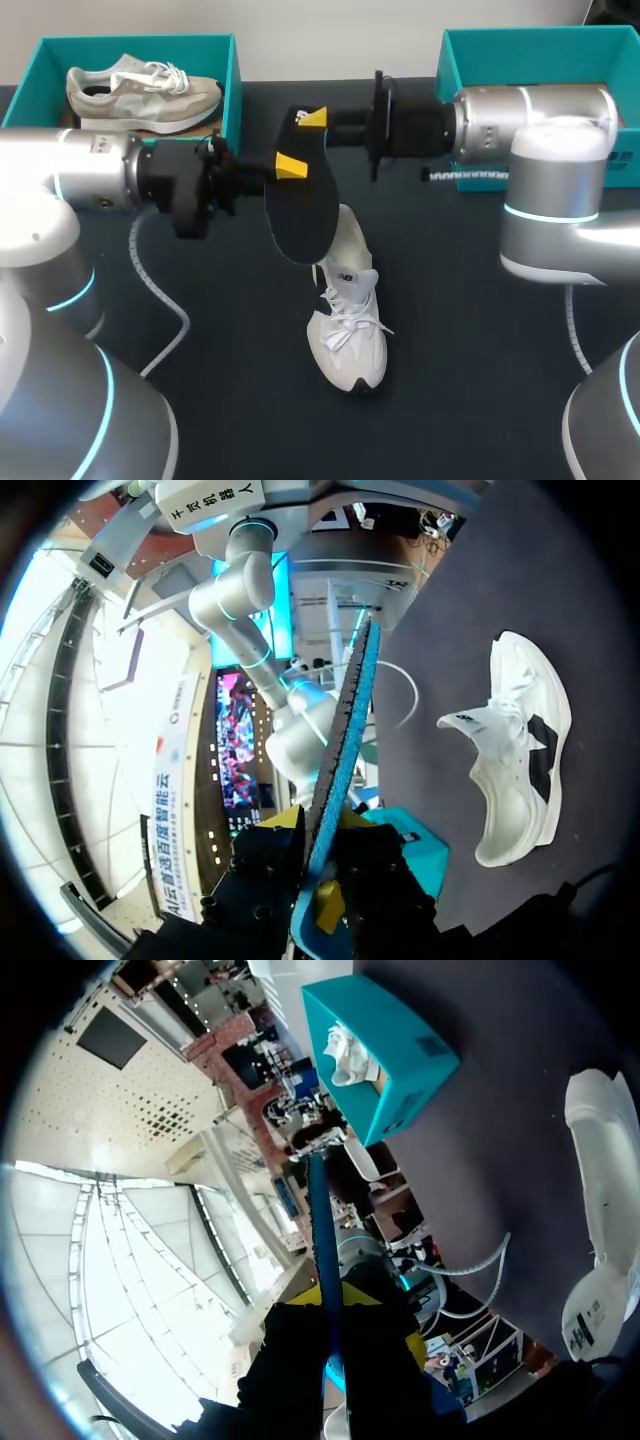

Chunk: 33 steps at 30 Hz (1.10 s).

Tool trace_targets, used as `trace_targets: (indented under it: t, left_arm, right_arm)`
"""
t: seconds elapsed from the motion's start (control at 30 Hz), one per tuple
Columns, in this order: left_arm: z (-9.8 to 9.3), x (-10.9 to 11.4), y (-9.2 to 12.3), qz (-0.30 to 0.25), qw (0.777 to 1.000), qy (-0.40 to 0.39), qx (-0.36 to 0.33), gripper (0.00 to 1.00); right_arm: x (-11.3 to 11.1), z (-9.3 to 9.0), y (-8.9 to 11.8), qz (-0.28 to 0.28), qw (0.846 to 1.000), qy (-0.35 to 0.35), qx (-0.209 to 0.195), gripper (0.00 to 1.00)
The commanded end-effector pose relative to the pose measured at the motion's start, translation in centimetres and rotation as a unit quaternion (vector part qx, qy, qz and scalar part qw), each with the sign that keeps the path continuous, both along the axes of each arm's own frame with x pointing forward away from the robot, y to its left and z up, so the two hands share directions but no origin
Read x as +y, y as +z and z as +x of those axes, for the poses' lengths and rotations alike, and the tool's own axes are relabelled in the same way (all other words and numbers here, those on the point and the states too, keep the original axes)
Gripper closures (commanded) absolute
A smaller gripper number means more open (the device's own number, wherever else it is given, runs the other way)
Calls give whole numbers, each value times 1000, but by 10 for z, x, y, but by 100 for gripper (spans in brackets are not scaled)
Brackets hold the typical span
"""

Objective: Take the shoe out of the shoebox, open the shoe tongue, remove and reinsert the insole, then place the shoe into the shoebox

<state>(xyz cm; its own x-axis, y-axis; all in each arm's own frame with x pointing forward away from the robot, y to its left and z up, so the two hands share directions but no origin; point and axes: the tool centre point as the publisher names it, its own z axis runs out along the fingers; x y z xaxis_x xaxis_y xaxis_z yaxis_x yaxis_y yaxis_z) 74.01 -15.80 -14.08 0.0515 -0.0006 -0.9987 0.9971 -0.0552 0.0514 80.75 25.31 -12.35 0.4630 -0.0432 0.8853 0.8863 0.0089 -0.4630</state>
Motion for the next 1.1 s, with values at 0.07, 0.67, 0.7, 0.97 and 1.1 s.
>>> trace_targets:
  t: [0.07, 0.67, 0.7, 0.97, 1.1]
  left_arm:
    - [0, -3, -2, -4, 1000, 2, 1, 100]
    - [-9, 28, 22, -20, 999, -16, 35, 100]
    - [-10, 30, 24, -19, 999, -18, 36, 100]
    - [-11, 46, 36, -26, 999, -14, 35, 100]
    - [-14, 50, 40, -30, 999, -10, 36, 100]
  right_arm:
    - [6, 0, -2, 3, 1000, -1, 0, 100]
    - [-30, -33, 14, -116, 973, 3, -201, 0]
    - [-33, -35, 14, -117, 970, 7, -212, 0]
    - [-55, -52, 12, -136, 963, 3, -235, 0]
    - [-55, -52, 12, -136, 963, 3, -235, 0]
